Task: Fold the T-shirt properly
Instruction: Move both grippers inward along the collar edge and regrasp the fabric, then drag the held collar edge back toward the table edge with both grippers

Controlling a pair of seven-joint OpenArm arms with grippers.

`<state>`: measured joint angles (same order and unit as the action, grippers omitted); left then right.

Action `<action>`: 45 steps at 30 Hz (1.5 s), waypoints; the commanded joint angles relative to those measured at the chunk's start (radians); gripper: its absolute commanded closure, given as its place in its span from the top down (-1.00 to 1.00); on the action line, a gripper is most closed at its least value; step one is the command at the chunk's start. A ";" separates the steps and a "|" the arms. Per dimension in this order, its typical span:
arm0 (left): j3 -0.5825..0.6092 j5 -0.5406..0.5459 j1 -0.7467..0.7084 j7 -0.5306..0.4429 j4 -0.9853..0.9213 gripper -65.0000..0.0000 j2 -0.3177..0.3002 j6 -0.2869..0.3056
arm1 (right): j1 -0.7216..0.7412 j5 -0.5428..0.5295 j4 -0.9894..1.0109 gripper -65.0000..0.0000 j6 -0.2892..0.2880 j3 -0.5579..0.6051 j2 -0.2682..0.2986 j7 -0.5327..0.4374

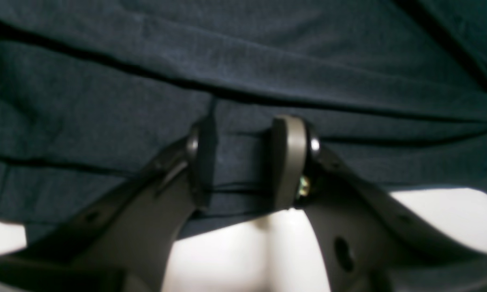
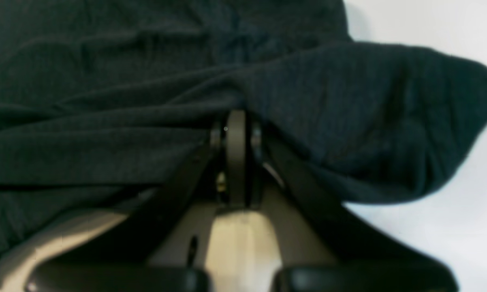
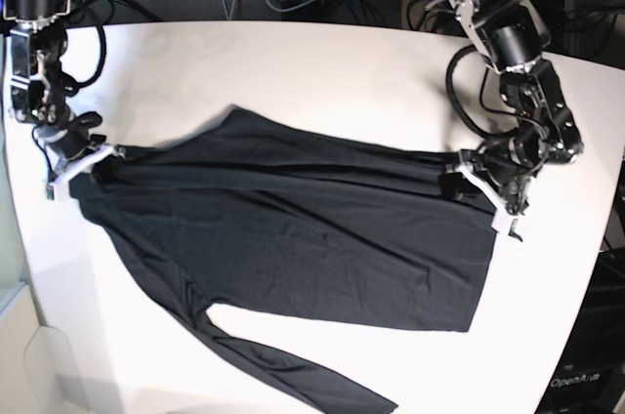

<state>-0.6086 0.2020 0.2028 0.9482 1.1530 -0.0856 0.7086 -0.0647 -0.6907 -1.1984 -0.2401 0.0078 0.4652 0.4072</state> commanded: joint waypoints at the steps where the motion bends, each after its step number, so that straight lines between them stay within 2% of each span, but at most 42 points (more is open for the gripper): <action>1: -0.001 -0.063 -0.016 0.064 0.000 -0.31 -0.018 -0.019 | -0.016 0.021 0.001 -1.00 0.002 -0.006 0.017 0.052; 6: -0.001 -0.063 -0.038 0.096 0.003 -0.31 -0.019 -0.011 | -0.085 0.019 -0.001 -1.00 0.002 -0.012 0.016 0.039; 11: -0.001 -0.063 -0.061 0.124 0.023 -0.31 -0.019 -0.010 | -0.154 0.019 -0.001 -1.00 0.002 -0.012 0.016 -0.015; 16: 0.056 -0.063 -0.118 0.131 0.095 -0.31 -0.019 -0.013 | -0.200 0.019 -0.001 -1.00 0.002 -0.010 0.020 -0.047; 22: 0.056 -0.062 -0.176 0.199 0.181 -0.31 -0.019 -0.010 | -0.240 0.019 -0.002 -1.00 0.000 -0.010 0.020 -0.049; 28: 0.056 -0.057 -0.262 0.248 0.312 -0.31 -0.019 -0.010 | -0.338 0.019 -0.134 -1.00 0.000 -0.012 0.020 -0.077; 39: 0.054 -0.054 -0.371 0.237 0.385 -0.31 -0.036 -0.010 | -0.447 0.019 -0.194 -1.00 0.000 -0.013 0.019 -0.089; 45: 0.054 -0.052 -0.401 0.236 0.385 -0.31 -0.039 -0.010 | -0.519 0.019 -0.192 -1.00 0.000 -0.013 0.039 -0.184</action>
<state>-0.5533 0.2413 -0.1677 1.0668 1.5520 -0.1196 0.7109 -0.5545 -0.7185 -1.4094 -0.2714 -0.0116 0.4938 0.0834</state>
